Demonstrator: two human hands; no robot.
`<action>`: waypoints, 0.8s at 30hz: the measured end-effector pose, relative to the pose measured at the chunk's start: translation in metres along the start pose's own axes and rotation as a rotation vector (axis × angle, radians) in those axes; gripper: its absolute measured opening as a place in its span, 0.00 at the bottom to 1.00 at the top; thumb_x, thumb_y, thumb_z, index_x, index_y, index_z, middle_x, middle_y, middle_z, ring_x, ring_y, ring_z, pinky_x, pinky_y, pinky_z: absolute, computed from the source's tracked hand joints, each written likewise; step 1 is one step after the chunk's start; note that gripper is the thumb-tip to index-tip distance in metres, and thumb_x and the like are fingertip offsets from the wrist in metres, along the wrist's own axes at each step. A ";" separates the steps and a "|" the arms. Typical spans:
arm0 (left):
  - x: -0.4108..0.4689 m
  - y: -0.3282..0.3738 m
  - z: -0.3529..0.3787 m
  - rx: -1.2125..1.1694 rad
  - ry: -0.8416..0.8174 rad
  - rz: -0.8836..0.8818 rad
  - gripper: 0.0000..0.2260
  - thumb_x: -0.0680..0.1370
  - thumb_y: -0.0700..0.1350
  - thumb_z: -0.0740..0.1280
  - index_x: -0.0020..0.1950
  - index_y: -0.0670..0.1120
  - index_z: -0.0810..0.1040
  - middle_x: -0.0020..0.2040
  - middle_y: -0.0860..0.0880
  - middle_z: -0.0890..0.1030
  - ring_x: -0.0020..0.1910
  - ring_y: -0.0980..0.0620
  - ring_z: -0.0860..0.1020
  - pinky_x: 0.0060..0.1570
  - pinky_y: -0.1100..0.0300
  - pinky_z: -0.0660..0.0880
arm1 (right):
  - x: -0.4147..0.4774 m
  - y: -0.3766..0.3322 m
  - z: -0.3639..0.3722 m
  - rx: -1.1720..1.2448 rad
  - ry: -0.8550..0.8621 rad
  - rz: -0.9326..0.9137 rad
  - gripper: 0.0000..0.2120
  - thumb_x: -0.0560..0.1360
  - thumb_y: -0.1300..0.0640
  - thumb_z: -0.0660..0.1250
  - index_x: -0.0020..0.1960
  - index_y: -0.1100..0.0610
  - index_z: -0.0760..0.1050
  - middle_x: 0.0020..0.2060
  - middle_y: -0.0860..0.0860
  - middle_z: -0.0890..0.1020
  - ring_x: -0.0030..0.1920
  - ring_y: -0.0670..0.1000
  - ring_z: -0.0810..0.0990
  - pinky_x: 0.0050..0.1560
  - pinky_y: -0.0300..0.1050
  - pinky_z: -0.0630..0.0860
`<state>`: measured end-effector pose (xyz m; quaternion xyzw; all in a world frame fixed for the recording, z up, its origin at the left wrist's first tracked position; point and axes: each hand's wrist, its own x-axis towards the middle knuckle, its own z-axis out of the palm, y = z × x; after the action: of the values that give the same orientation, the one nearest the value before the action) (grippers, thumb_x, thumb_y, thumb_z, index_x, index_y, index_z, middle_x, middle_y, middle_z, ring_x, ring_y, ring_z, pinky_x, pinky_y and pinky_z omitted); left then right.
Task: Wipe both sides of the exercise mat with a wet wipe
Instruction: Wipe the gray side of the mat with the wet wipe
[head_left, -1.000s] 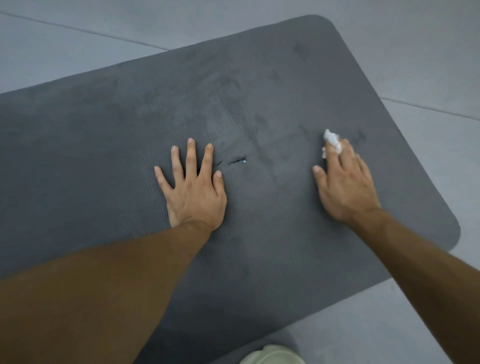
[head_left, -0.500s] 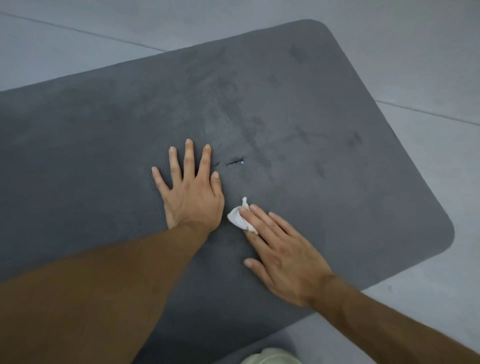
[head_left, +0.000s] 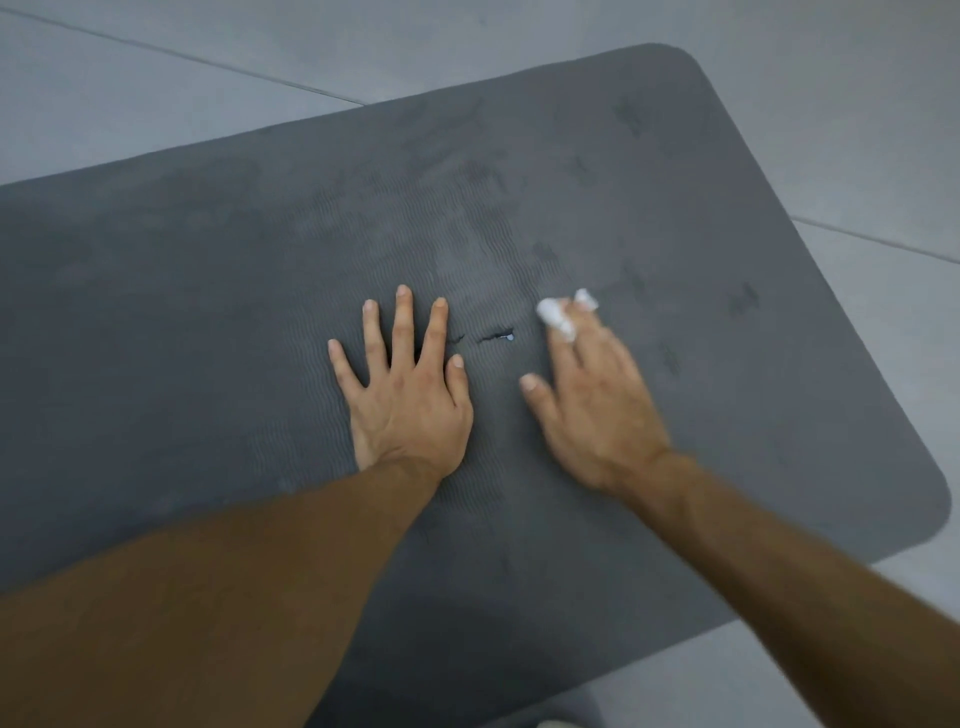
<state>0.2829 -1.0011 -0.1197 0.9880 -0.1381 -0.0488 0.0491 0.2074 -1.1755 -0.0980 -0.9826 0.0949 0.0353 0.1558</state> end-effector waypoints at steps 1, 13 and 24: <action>0.000 0.000 0.000 0.001 -0.005 -0.002 0.27 0.84 0.58 0.42 0.85 0.58 0.47 0.85 0.51 0.45 0.84 0.43 0.43 0.78 0.31 0.43 | -0.011 -0.019 0.005 0.000 -0.040 -0.090 0.35 0.82 0.42 0.52 0.84 0.59 0.52 0.83 0.56 0.57 0.84 0.53 0.46 0.82 0.52 0.51; -0.001 -0.001 -0.001 -0.006 -0.006 0.004 0.27 0.85 0.59 0.44 0.85 0.58 0.47 0.85 0.51 0.46 0.84 0.43 0.43 0.78 0.31 0.43 | -0.008 0.076 -0.017 -0.145 0.030 0.203 0.36 0.82 0.40 0.45 0.83 0.59 0.57 0.81 0.59 0.60 0.82 0.57 0.58 0.80 0.55 0.54; -0.001 -0.002 0.000 -0.020 0.005 0.039 0.27 0.85 0.59 0.46 0.85 0.58 0.50 0.85 0.54 0.48 0.84 0.43 0.44 0.77 0.30 0.44 | -0.092 -0.019 0.006 -0.072 -0.174 -0.214 0.33 0.85 0.41 0.49 0.84 0.60 0.55 0.85 0.53 0.46 0.84 0.51 0.43 0.82 0.52 0.51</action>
<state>0.2827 -0.9987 -0.1202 0.9847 -0.1569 -0.0469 0.0603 0.1212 -1.1395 -0.0892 -0.9852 -0.0255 0.1072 0.1312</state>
